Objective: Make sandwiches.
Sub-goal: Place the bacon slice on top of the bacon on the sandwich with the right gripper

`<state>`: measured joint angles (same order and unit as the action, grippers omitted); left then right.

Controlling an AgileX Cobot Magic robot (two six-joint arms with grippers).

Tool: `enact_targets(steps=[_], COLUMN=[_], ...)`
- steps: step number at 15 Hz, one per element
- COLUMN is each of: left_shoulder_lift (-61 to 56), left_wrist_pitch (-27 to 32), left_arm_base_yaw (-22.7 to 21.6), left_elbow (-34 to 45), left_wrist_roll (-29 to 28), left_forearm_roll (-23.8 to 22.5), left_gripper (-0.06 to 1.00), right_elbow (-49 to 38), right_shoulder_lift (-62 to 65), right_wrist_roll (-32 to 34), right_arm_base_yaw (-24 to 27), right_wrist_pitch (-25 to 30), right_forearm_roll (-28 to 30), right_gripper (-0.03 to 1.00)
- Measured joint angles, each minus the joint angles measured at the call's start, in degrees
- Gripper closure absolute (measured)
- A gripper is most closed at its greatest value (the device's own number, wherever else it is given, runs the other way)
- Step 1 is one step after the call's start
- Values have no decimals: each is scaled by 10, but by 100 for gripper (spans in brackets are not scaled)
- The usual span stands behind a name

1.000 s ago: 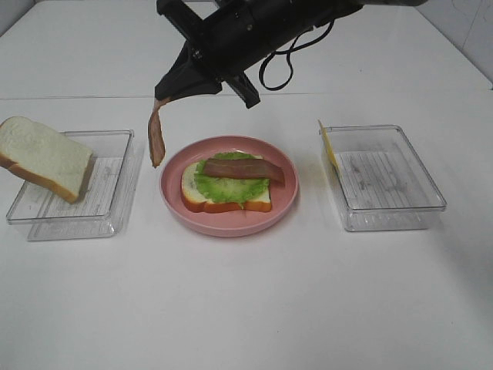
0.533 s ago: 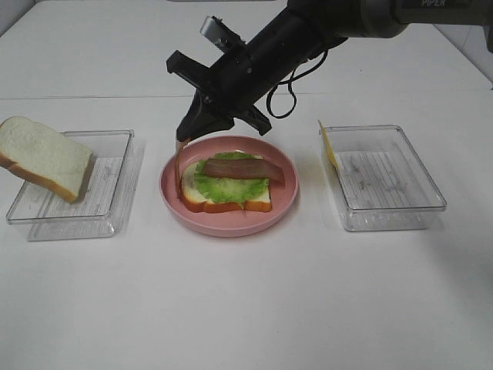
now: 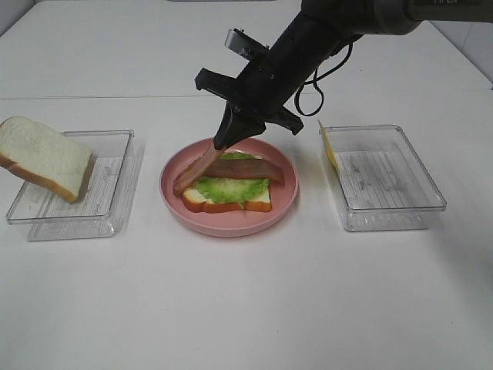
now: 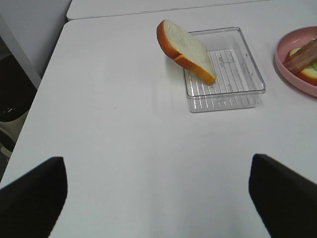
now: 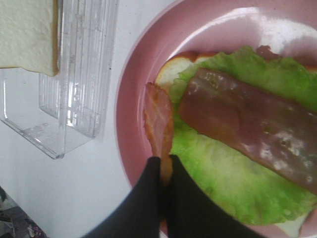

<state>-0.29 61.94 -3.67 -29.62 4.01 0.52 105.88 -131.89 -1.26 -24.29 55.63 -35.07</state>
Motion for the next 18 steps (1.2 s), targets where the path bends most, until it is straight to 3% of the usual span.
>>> enact_targets(steps=[7,14,15,18], left_shoulder_lift=[0,0,0,0], left_wrist_pitch=[0,0,0,0], left_arm_base_yaw=[0,0,0,0], left_elbow=[0,0,0,0], left_wrist_roll=[0,0,0,0], left_forearm_roll=[0,0,0,0], left_gripper=[3,3,3,3], right_elbow=[1,1,1,1], right_shoulder_lift=[0,0,0,0], right_wrist_roll=[45,56,57,61], right_arm_base_yaw=[1,1,1,1], right_wrist_pitch=[10,21,21,25], right_forearm_roll=[108,125,125,129], right_gripper=[95,91,82,34])
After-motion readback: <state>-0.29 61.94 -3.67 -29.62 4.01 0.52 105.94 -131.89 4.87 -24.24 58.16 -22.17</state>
